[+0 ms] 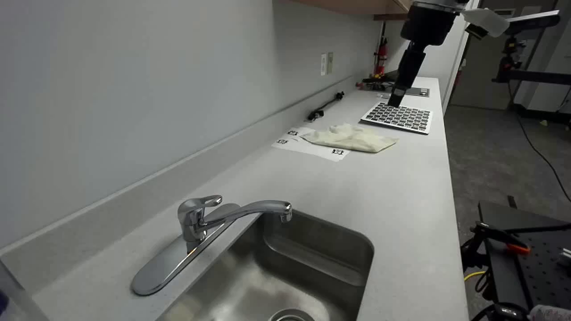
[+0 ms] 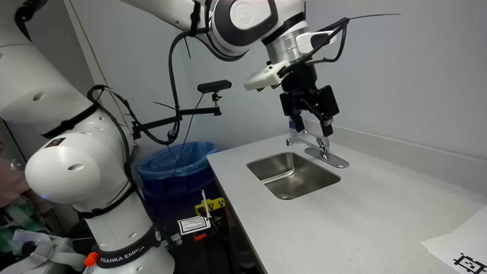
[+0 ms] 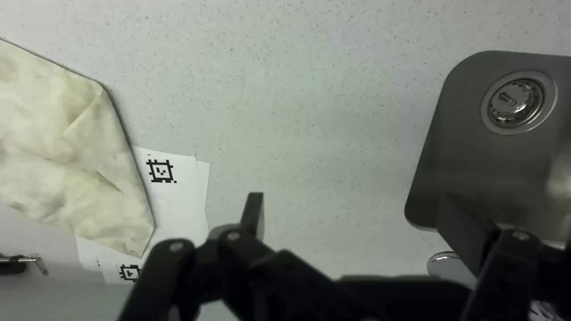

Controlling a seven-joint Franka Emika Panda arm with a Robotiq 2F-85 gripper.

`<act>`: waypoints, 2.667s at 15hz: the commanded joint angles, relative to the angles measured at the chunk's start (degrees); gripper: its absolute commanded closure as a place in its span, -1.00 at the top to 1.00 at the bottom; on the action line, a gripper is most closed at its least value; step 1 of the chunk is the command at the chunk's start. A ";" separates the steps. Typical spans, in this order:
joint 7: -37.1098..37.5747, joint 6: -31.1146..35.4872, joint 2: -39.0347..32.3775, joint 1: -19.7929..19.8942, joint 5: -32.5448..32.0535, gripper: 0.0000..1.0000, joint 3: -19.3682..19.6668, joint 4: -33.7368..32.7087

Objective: Turn the tap nozzle to the left and the tap handle to the right

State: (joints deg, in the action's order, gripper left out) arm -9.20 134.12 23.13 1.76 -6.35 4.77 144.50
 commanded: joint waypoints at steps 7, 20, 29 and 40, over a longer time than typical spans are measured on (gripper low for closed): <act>-0.10 -0.15 0.00 0.24 0.16 1.00 -0.25 -0.09; -0.10 -0.15 0.00 0.24 0.16 1.00 -0.25 -0.09; -0.10 -0.15 0.00 0.24 0.16 1.00 -0.25 -0.09; -2.00 -1.12 -0.05 -0.42 1.18 1.00 0.36 -0.33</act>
State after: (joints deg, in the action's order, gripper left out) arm -9.28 133.94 23.13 1.74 -6.27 4.76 144.50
